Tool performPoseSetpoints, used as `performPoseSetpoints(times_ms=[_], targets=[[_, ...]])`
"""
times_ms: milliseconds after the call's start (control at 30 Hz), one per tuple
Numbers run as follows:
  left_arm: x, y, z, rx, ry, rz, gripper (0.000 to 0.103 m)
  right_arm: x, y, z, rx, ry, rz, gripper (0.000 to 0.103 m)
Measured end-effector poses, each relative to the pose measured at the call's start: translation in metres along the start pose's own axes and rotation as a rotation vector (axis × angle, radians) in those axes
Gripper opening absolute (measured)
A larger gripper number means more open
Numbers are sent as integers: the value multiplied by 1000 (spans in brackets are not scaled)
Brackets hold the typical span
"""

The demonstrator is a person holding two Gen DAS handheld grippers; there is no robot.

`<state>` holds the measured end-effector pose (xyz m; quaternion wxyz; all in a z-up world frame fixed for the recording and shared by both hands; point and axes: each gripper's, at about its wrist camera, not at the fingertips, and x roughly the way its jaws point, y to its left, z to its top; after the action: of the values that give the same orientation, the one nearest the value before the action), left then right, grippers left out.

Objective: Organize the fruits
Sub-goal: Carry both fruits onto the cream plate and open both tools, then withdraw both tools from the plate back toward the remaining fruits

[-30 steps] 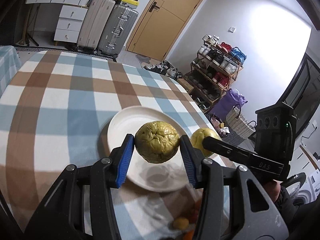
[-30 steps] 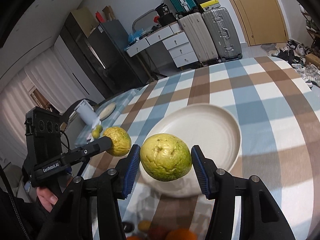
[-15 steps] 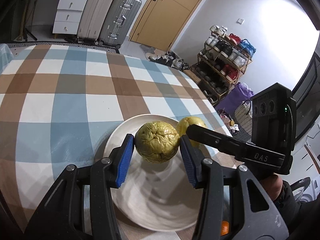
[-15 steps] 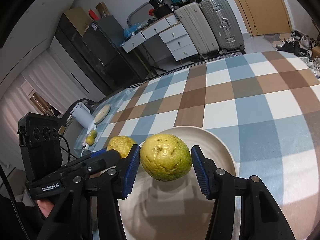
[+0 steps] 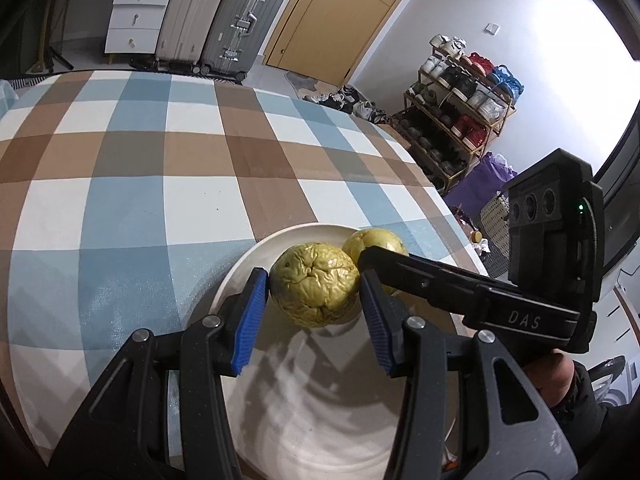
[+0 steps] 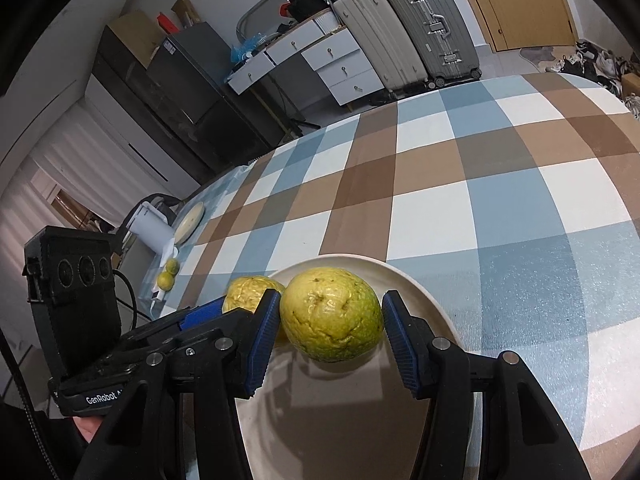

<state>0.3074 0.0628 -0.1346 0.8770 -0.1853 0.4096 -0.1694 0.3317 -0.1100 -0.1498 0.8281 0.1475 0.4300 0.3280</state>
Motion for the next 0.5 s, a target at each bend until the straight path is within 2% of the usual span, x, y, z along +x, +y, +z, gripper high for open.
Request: performPoseSetpoints(times_ms=[67, 133, 200, 333, 500], targets=[[0, 0, 1, -2, -4, 13, 45, 0, 0, 1, 4, -11, -11, 55], [-2, 0, 2, -3, -15, 23, 53, -4, 0, 1, 7, -27, -3, 58], [-6, -1, 3, -4, -27, 28, 61, -11, 3, 1, -2, -49, 11, 81], [-19, -7, 3, 4, -46, 44, 70, -29, 8, 2, -8, -99, 21, 85], [-46, -22, -3, 26, -83, 94, 82, -62, 16, -6, -12, -164, 4, 101]])
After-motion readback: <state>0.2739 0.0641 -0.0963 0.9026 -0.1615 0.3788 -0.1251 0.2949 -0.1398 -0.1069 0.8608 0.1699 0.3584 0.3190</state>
